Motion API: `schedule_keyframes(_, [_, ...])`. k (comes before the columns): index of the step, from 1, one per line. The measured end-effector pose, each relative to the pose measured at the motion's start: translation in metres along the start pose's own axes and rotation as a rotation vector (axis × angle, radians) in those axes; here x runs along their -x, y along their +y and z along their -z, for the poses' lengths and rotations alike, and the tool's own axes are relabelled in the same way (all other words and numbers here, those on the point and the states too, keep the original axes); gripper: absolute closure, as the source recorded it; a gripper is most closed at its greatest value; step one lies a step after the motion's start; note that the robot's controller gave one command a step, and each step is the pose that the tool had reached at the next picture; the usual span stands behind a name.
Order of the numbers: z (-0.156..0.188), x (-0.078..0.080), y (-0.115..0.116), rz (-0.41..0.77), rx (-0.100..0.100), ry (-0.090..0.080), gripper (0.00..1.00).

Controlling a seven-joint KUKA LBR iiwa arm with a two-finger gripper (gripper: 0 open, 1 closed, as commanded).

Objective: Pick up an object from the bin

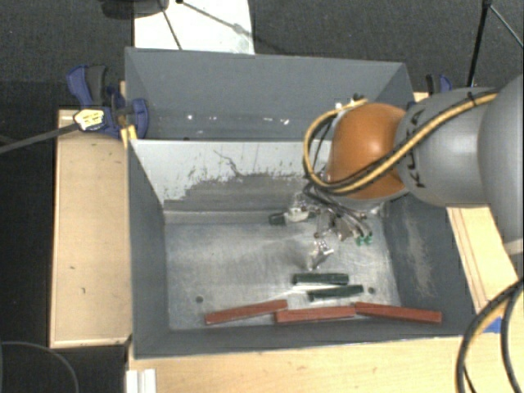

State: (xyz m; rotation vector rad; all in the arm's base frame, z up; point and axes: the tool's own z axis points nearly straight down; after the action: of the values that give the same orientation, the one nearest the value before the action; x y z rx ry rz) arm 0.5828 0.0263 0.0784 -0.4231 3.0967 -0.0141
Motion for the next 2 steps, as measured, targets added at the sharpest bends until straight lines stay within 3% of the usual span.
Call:
schedule_keyframes(1, [0.0941,-0.0641,-0.0078,-0.035,0.01,0.012,1.0])
schedule_keyframes(2, [0.0936,-0.0644,-0.0074,-0.034,0.011,0.013,0.0])
